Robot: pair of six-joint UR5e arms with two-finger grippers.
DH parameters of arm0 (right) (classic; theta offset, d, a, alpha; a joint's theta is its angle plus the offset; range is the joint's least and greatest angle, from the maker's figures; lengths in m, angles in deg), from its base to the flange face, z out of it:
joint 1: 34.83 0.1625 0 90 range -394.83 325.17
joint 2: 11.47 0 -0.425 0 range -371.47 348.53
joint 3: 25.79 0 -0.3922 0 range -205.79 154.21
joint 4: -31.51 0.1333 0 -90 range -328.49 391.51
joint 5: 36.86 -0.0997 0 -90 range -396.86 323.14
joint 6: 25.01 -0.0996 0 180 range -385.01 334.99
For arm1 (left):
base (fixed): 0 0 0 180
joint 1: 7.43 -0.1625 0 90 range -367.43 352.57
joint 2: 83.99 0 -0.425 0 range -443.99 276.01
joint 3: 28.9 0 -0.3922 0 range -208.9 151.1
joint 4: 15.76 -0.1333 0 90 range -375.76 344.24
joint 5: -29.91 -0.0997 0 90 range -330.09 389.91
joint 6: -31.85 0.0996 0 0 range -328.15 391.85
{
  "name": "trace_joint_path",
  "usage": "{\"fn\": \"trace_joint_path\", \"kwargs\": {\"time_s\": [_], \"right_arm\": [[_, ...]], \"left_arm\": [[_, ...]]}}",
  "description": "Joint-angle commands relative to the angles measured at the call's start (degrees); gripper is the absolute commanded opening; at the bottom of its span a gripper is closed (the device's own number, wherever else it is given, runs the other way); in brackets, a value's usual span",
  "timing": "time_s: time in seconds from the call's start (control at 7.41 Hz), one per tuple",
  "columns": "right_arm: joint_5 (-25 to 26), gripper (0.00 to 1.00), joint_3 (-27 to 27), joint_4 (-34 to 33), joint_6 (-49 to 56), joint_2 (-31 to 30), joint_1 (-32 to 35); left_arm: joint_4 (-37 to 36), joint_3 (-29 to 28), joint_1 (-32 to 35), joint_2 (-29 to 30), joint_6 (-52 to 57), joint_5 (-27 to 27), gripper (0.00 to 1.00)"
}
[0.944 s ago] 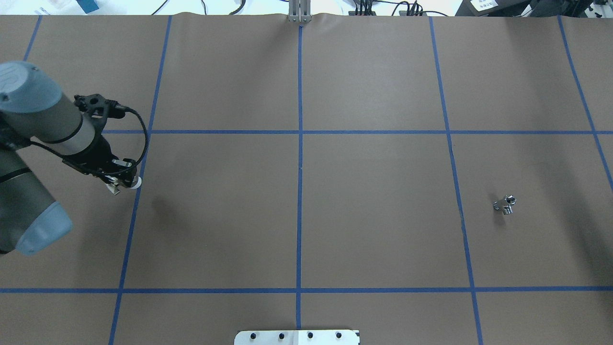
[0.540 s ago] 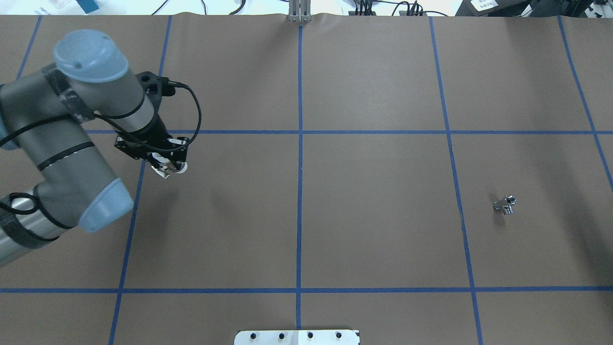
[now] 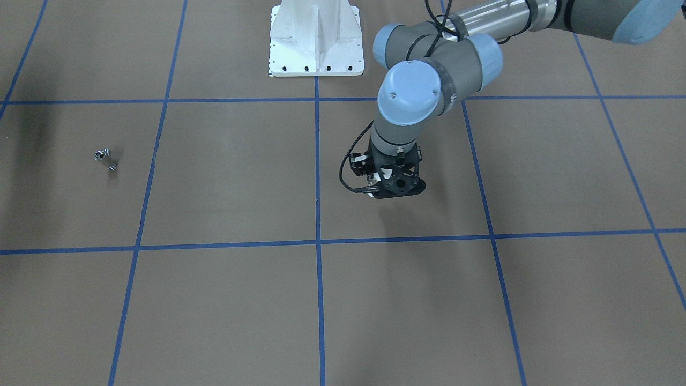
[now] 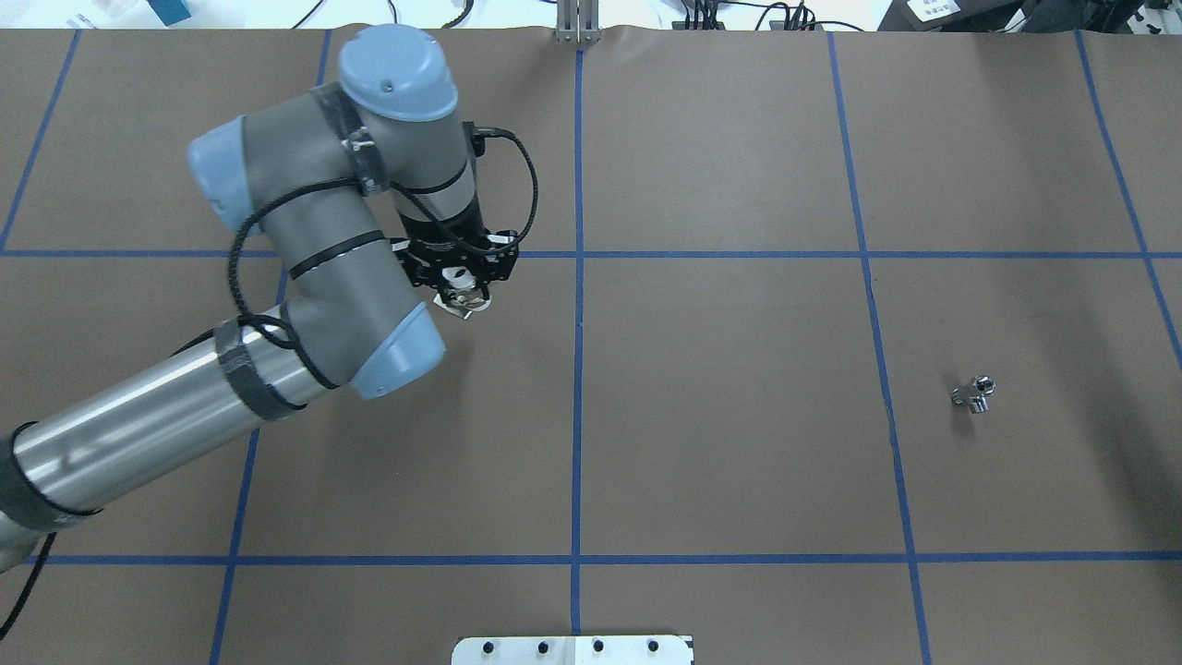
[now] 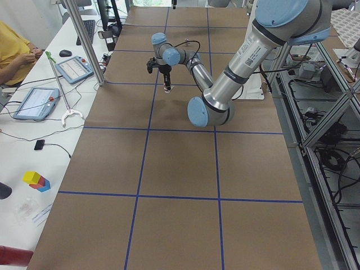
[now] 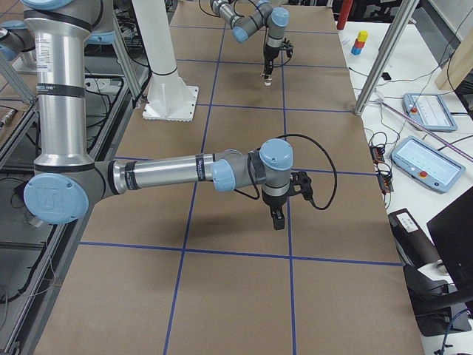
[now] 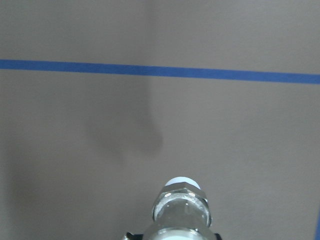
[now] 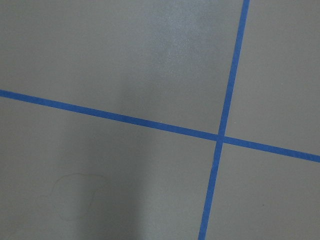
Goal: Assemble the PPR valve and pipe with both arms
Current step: 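Carry the valve with the left gripper toward the table center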
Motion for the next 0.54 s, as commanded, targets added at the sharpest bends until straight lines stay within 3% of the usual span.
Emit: {"fn": "trace_joint_path", "kwargs": {"time_s": [0.0, 0.4], "right_arm": [[0.0, 1.0, 0.01, 0.0, 0.0, 0.0, -0.07], [-0.09, 1.0, 0.01, -0.09, 0.0, 0.0, -0.15]], "left_arm": [[0.19, -11.38, -2.99, 10.17, -2.76, -1.79, 0.0], [0.27, -13.55, -8.52, 11.97, -3.63, -5.81, 0.0]]}}
